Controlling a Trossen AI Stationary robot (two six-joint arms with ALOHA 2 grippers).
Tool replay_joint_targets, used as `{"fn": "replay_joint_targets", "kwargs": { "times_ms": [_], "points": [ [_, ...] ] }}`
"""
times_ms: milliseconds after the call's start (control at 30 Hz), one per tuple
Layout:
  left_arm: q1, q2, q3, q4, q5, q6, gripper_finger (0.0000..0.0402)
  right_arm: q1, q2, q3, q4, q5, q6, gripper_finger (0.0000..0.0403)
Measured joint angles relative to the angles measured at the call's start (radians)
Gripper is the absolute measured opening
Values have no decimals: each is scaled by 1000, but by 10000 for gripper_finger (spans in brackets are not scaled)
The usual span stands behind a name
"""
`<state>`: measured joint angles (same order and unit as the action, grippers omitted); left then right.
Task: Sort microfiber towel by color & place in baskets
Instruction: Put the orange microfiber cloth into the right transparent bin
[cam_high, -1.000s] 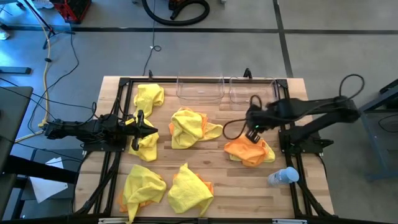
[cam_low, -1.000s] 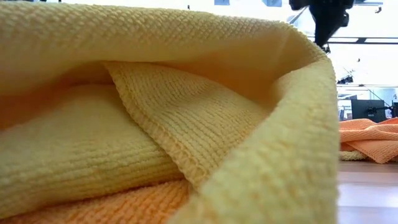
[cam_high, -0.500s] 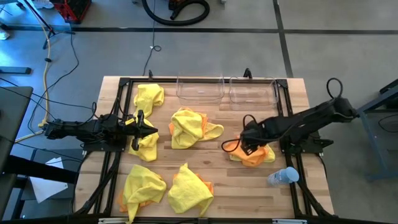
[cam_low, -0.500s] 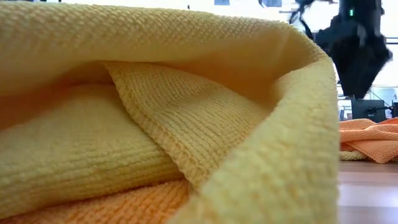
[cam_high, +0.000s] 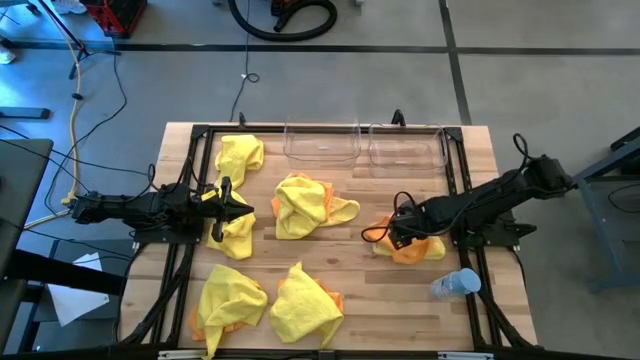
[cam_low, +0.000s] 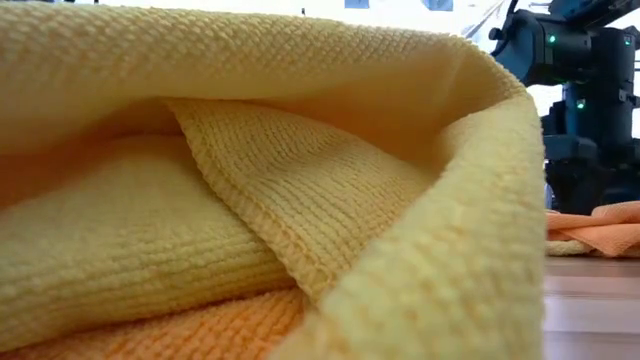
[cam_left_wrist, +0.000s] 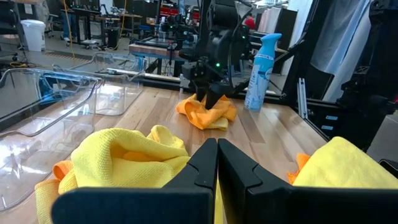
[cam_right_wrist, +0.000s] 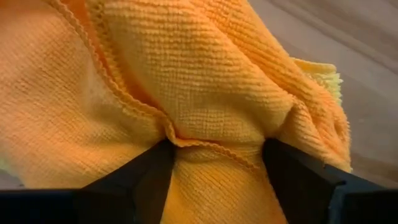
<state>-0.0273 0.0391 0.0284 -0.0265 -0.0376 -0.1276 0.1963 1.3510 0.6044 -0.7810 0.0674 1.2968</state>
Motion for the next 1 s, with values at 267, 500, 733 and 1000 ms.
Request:
{"fn": "replay_joint_targets", "kwargs": {
  "times_ms": [267, 500, 733, 1000],
  "points": [
    [0, 0, 0, 0, 0, 0, 1, 1, -16, 72, -87, -37, -83, 54],
    [0, 0, 0, 0, 0, 0, 1, 1, -76, 251, -264, -34, -101, 26],
    [0, 0, 0, 0, 0, 0, 1, 30, -121, 558, -565, 116, -101, 8],
    [0, 0, 0, 0, 0, 0, 1, -38, -129, 897, -793, 381, -207, 3]
  ]
}}
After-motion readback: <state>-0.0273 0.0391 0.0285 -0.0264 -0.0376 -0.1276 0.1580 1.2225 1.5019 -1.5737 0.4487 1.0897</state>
